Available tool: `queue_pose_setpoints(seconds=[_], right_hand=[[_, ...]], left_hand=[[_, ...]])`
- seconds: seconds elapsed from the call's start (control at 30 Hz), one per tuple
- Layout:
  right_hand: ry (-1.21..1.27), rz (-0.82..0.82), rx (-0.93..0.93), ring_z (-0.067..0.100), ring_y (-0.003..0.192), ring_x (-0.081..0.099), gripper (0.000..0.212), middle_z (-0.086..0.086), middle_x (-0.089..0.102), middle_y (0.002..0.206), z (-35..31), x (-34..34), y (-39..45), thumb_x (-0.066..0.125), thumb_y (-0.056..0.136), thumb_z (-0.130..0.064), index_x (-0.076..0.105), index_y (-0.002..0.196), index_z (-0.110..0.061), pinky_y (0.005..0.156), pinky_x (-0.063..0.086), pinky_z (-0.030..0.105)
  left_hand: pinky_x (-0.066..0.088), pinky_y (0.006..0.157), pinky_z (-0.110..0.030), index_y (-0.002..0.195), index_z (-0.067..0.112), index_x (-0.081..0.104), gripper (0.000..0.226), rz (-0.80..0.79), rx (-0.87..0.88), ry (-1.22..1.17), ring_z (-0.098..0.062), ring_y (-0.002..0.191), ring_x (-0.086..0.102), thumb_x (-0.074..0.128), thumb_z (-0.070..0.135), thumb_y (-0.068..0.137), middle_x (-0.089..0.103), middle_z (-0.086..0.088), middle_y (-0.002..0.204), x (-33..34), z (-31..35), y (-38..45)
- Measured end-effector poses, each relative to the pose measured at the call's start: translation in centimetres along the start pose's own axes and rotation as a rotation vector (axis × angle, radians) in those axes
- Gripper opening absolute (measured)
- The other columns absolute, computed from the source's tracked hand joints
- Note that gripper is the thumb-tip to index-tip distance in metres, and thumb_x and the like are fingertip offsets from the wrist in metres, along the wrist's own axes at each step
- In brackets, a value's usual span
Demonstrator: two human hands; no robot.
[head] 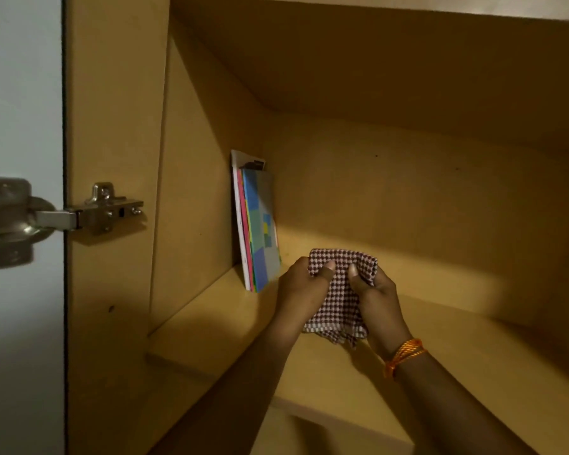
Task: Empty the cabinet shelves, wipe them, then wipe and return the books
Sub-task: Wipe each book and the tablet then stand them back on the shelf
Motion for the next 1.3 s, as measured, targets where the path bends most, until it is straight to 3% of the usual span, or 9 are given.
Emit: queue_pose_setpoints(seconds=[0.07, 0.2, 0.4, 0.6, 0.73, 0.93, 1.03, 1.13, 1.3], right_hand=[[-0.001, 0.055, -0.002, 0.029, 0.106, 0.07, 0.021, 0.008, 0.075, 0.111, -1.0, -1.2, -1.9, 0.056, 0.101, -0.017, 0.07, 0.115, -0.011, 0.096, 0.054, 0.056], [-0.008, 0.094, 0.032, 0.028, 0.105, 0.071, 0.023, 0.009, 0.075, 0.112, -3.3, -3.5, -6.6, 0.06, 0.099, -0.019, 0.068, 0.118, -0.009, 0.094, 0.056, 0.051], [-0.08, 0.157, 0.182, 0.03, 0.104, 0.072, 0.025, 0.008, 0.076, 0.11, -5.3, -6.6, -13.6, 0.061, 0.097, -0.024, 0.069, 0.116, -0.01, 0.083, 0.06, 0.043], [-0.054, 0.408, 0.192, 0.035, 0.107, 0.07, 0.023, 0.015, 0.074, 0.112, -7.5, -8.2, -22.9, 0.06, 0.098, -0.016, 0.068, 0.115, -0.004, 0.094, 0.055, 0.055], [-0.093, 0.607, 0.165, 0.033, 0.105, 0.071, 0.021, 0.014, 0.075, 0.11, -8.6, -9.8, -29.6, 0.063, 0.095, -0.016, 0.07, 0.112, -0.007, 0.091, 0.056, 0.054], [-0.197, 0.899, 0.111, 0.035, 0.1, 0.072, 0.027, 0.016, 0.075, 0.106, -11.9, -12.6, -41.6, 0.066, 0.091, -0.02, 0.07, 0.11, -0.003, 0.082, 0.059, 0.046], [-0.207, 1.03, 0.114, 0.033, 0.097, 0.073, 0.033, 0.015, 0.076, 0.103, -13.2, -13.2, -47.5, 0.067, 0.085, -0.026, 0.069, 0.108, -0.002, 0.081, 0.06, 0.044], [-0.201, 1.146, 0.136, 0.032, 0.1, 0.072, 0.026, 0.014, 0.076, 0.106, -14.5, -13.5, -53.8, 0.064, 0.093, -0.02, 0.069, 0.111, -0.002, 0.085, 0.059, 0.046], [-0.206, 1.3, 0.161, 0.033, 0.101, 0.072, 0.028, 0.015, 0.075, 0.108, -17.3, -13.4, -63.8, 0.06, 0.097, -0.023, 0.068, 0.113, -0.001, 0.083, 0.06, 0.043]], left_hand=[[0.057, 0.081, -0.043, 0.099, 0.022, 0.063, 0.031, 0.016, 0.077, -0.026, -0.017, 0.092, 0.068, 0.058, 0.052, 0.095, 0.071, 0.004, 0.098, 0.8, 0.6, -1.6], [0.057, 0.072, -0.044, 0.093, 0.021, 0.057, 0.024, -0.017, 0.211, -0.071, -0.011, 0.08, 0.065, 0.055, 0.044, 0.1, 0.068, 0.006, 0.089, 2.4, 2.3, -5.5], [0.058, 0.076, -0.049, 0.096, 0.025, 0.06, 0.022, -0.194, 0.233, -0.252, -0.012, 0.082, 0.068, 0.053, 0.045, 0.098, 0.071, 0.007, 0.09, 3.7, 3.2, -9.8], [0.06, 0.082, -0.051, 0.106, 0.035, 0.061, 0.035, -0.46, 0.177, -0.406, -0.012, 0.093, 0.072, 0.059, 0.063, 0.084, 0.074, 0.01, 0.102, 4.9, 3.7, -16.3], [0.064, 0.078, -0.041, 0.114, 0.047, 0.052, 0.031, -0.715, 0.092, -0.466, -0.004, 0.093, 0.072, 0.07, 0.045, 0.089, 0.071, 0.016, 0.107, 6.3, 3.2, -22.3], [0.06, 0.091, -0.049, 0.125, 0.032, 0.058, 0.036, -1.11, -0.019, -0.567, -0.014, 0.106, 0.072, 0.072, 0.036, 0.092, 0.074, 0.007, 0.116, 9.0, 3.2, -33.6], [0.059, 0.093, -0.046, 0.123, 0.037, 0.06, 0.034, -1.213, 0.001, -0.558, -0.011, 0.108, 0.07, 0.068, 0.041, 0.091, 0.072, 0.011, 0.117, 10.2, 3.5, -38.9], [0.059, 0.093, -0.048, 0.118, 0.039, 0.062, 0.02, -1.308, 0.009, -0.549, -0.012, 0.107, 0.07, 0.063, 0.034, 0.098, 0.073, 0.011, 0.115, 11.0, 3.9, -44.8], [0.059, 0.091, -0.049, 0.114, 0.044, 0.059, 0.019, -1.408, 0.008, -0.504, -0.015, 0.107, 0.069, 0.059, 0.031, 0.1, 0.07, 0.008, 0.117, 11.2, 5.1, -54.7]])
Point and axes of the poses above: each hand's wrist, its own y-axis towards the middle knuckle, its own x-axis out of the palm, z = x × y, the point moved 3 cm from there along y, towards the middle knuckle
